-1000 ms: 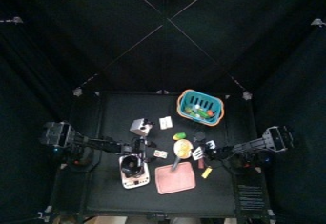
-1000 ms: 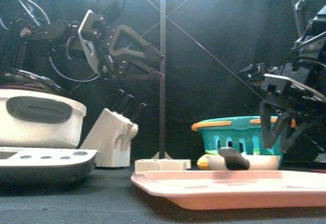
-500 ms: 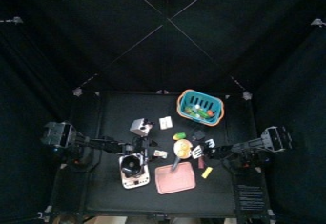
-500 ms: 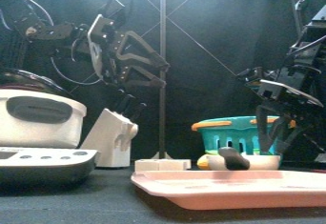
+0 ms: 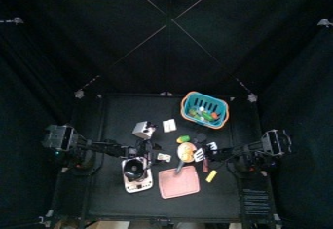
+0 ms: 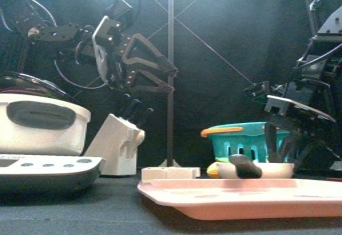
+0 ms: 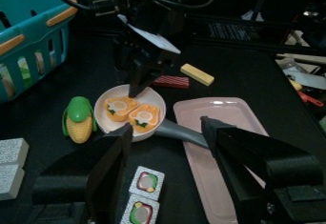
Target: Grab pan
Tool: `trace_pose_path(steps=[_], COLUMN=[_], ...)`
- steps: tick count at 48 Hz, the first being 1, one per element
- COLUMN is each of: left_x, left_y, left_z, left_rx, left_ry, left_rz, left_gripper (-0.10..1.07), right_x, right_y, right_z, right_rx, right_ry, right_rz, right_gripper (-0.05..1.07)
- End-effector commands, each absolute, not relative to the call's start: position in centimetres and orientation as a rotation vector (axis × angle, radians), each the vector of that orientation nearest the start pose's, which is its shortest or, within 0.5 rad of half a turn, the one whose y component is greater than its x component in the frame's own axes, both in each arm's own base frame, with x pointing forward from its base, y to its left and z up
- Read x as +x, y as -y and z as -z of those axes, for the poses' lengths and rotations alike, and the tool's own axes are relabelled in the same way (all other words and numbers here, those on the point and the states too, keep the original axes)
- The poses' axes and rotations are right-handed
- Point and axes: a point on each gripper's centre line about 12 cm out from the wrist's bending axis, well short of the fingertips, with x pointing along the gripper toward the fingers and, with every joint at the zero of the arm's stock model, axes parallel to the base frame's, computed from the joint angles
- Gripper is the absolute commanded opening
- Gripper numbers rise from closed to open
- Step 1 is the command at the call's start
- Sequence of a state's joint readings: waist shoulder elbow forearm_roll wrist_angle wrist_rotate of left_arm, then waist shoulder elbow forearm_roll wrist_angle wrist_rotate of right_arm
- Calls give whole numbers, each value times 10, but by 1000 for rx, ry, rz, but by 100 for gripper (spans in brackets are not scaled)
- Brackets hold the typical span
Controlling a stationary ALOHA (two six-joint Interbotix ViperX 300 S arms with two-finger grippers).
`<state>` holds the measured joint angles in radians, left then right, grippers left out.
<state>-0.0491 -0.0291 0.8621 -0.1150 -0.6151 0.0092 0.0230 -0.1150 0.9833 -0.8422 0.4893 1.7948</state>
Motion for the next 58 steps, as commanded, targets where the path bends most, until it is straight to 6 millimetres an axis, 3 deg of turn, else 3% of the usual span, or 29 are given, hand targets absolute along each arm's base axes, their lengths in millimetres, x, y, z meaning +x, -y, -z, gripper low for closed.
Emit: trace_pose_path(steps=[1, 34, 58], left_x=[373, 373, 374], left_y=[12, 12, 12], left_z=[-190, -191, -192], left_rx=[-69, -68, -67], left_ry=[-189, -188, -183], left_rz=[-20, -19, -19], left_gripper=[94, 94, 94], right_x=[265, 266, 263], right_y=[39, 41, 47], right_z=[-104, -109, -122], right_rx=[662, 669, 696], right_ry=[-896, -879, -830], right_rz=[852, 857, 858], right_gripper=[86, 40, 30])
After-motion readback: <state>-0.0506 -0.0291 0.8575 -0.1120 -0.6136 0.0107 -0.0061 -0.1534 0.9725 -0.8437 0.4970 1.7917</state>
